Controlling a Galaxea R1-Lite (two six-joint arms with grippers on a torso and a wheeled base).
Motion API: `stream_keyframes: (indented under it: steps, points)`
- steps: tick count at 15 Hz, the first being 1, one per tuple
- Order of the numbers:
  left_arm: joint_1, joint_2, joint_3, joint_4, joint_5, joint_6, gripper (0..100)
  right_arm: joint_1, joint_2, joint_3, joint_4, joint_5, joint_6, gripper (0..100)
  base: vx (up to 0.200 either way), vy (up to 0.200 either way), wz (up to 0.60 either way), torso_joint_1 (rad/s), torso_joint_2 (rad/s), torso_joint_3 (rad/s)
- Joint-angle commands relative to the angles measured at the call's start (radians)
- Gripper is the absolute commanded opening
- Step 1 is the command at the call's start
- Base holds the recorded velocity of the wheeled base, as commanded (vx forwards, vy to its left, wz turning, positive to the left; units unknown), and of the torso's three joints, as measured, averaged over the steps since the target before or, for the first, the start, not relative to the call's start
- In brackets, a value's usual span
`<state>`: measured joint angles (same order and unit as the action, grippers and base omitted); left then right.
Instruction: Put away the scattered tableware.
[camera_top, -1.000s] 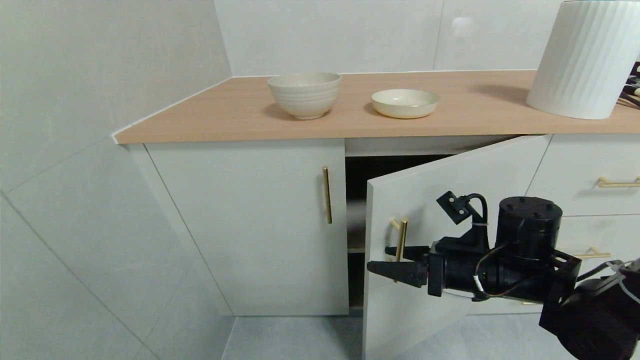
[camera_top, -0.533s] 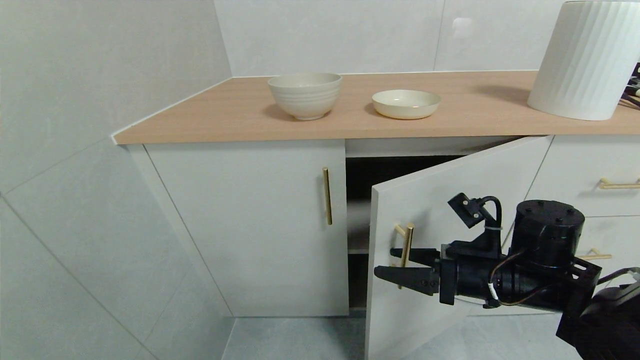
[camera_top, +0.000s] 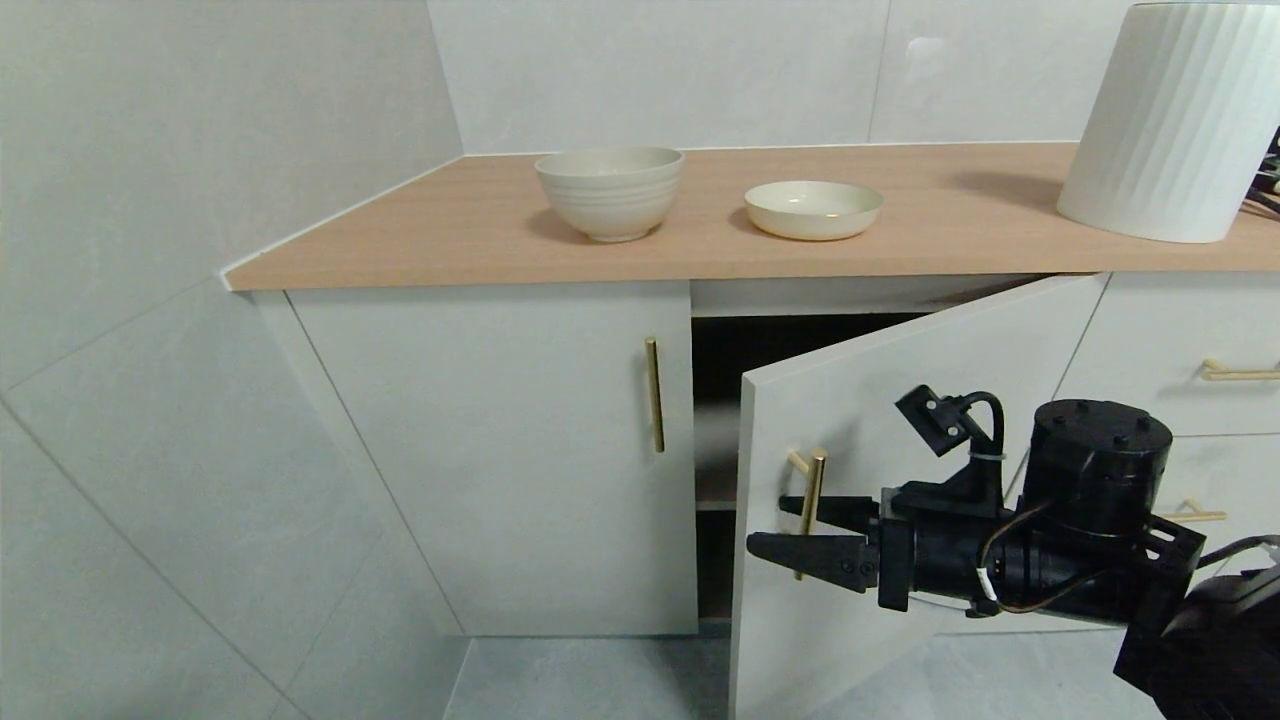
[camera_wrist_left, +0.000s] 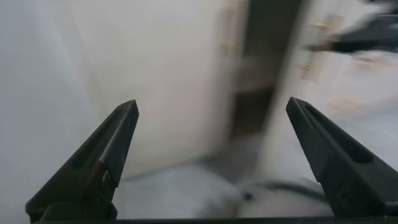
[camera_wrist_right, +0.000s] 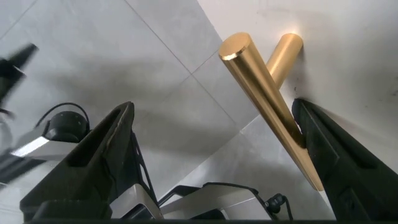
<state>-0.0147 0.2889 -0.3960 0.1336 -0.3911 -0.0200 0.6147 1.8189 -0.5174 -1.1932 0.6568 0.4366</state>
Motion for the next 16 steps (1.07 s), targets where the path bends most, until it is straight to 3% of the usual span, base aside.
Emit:
stream_keyframes:
  steps: [1,2,3,5,6,8,9,10,16]
  points:
    - [-0.021,0.602,-0.230,-0.043,-0.262,-0.009,100,0.010,0.003,0.000,0.000,0.003,0.001,100,0.000,0.000,0.00,0.000,0.00,0.000]
    - [-0.065,0.717,-0.248,-0.086,-0.304,-0.011,100,0.011,0.000,0.000,0.000,0.003,0.001,100,0.000,0.000,0.00,0.000,0.00,0.000]
    - [-0.113,0.806,-0.250,-0.132,-0.307,-0.006,100,0.011,-0.001,0.000,0.000,0.003,0.001,100,0.000,0.000,0.00,0.000,0.00,0.000]
    - [-0.157,0.961,-0.254,-0.249,-0.307,-0.009,100,0.011,0.003,0.000,0.000,0.003,0.002,100,0.000,0.000,0.00,0.000,0.00,0.000]
    - [-0.195,1.107,-0.253,-0.385,-0.305,-0.014,100,0.013,0.007,0.002,0.001,0.003,0.002,100,0.000,0.000,0.00,0.000,0.00,0.000]
    - [-0.243,1.256,-0.244,-0.540,-0.305,-0.052,100,0.011,0.007,0.000,0.000,0.003,0.002,100,0.000,0.000,0.00,0.000,0.00,0.000]
    - [-0.281,1.369,-0.244,-0.674,-0.305,-0.104,100,0.013,0.005,0.000,0.000,0.003,0.002,100,0.000,0.000,0.00,0.000,0.00,0.000]
    - [-0.304,1.446,-0.244,-0.790,-0.304,-0.133,100,0.013,0.005,0.000,0.000,0.003,0.002,100,0.000,0.000,0.00,0.000,0.00,0.000]
    - [-0.369,1.636,-0.098,-1.258,-0.290,-0.161,100,0.017,0.013,0.000,0.000,0.003,0.002,100,0.000,0.000,0.00,0.000,0.00,0.000]
